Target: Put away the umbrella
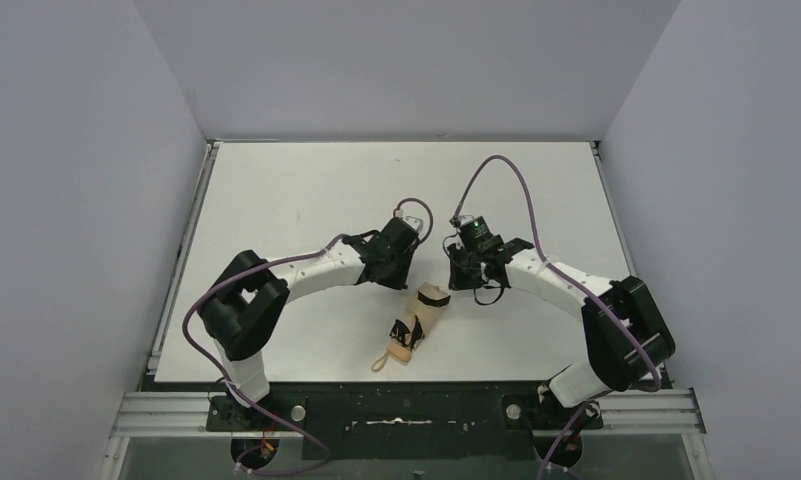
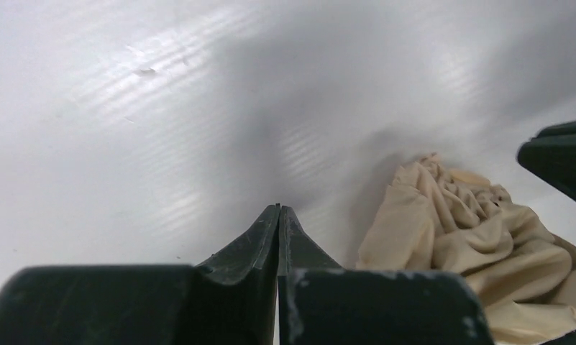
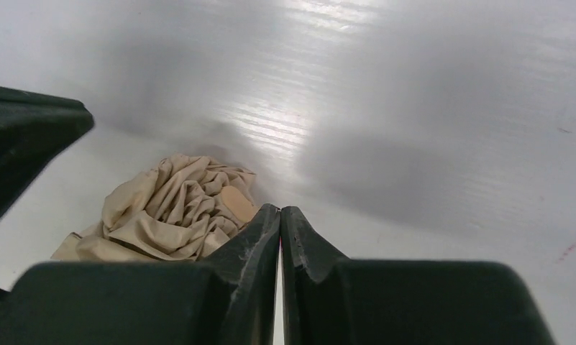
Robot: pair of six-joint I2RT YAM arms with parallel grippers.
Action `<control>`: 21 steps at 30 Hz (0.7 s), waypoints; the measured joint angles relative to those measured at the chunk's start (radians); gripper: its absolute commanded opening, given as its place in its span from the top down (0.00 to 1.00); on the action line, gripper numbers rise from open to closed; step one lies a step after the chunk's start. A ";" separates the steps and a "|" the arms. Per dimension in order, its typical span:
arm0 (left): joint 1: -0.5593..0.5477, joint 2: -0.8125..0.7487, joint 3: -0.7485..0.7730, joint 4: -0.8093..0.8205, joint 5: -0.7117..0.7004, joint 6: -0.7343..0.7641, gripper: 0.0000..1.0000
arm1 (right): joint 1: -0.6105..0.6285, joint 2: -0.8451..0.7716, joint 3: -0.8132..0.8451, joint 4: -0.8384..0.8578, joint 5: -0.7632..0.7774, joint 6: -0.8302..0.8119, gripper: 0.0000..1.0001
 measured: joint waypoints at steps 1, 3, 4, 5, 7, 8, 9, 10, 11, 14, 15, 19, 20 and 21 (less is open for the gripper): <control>0.016 0.000 0.006 0.003 0.005 0.004 1.00 | -0.001 -0.004 0.006 -0.014 0.013 0.003 0.89; 0.048 -0.001 0.011 0.003 0.008 0.008 0.96 | -0.002 -0.012 0.016 -0.038 0.049 0.008 0.86; 0.059 -0.002 0.011 0.000 0.007 0.010 0.95 | -0.002 -0.018 0.018 -0.048 0.070 0.011 0.84; 0.072 -0.005 0.009 -0.005 0.006 0.012 0.93 | -0.002 -0.026 0.018 -0.057 0.088 0.012 0.83; 0.093 -0.032 -0.012 -0.012 -0.005 0.012 0.90 | -0.002 -0.049 0.018 -0.081 0.133 0.016 0.81; 0.097 -0.053 -0.026 -0.019 -0.013 0.012 0.89 | -0.002 -0.060 0.018 -0.089 0.152 0.016 0.80; 0.100 -0.083 -0.046 -0.033 -0.021 0.011 0.89 | -0.003 -0.071 0.018 -0.095 0.168 0.015 0.79; 0.100 -0.118 -0.065 -0.050 -0.027 0.009 0.88 | -0.003 -0.081 0.018 -0.100 0.182 0.013 0.78; 0.096 -0.151 -0.082 -0.063 -0.031 0.004 0.88 | -0.004 -0.088 0.018 -0.102 0.191 0.010 0.78; 0.055 -0.258 -0.138 -0.099 -0.060 -0.016 0.88 | -0.008 -0.102 0.018 -0.108 0.216 -0.004 0.78; 0.027 -0.289 -0.156 -0.113 -0.076 -0.029 0.88 | -0.009 -0.103 0.018 -0.109 0.222 -0.010 0.78; -0.117 -0.366 -0.221 -0.174 -0.127 -0.102 0.89 | -0.018 -0.103 0.018 -0.115 0.236 -0.026 0.77; -0.155 -0.380 -0.241 -0.188 -0.133 -0.127 0.90 | -0.021 -0.103 0.018 -0.115 0.237 -0.030 0.77; -0.181 -0.390 -0.257 -0.196 -0.135 -0.146 0.90 | -0.021 -0.103 0.018 -0.116 0.237 -0.034 0.77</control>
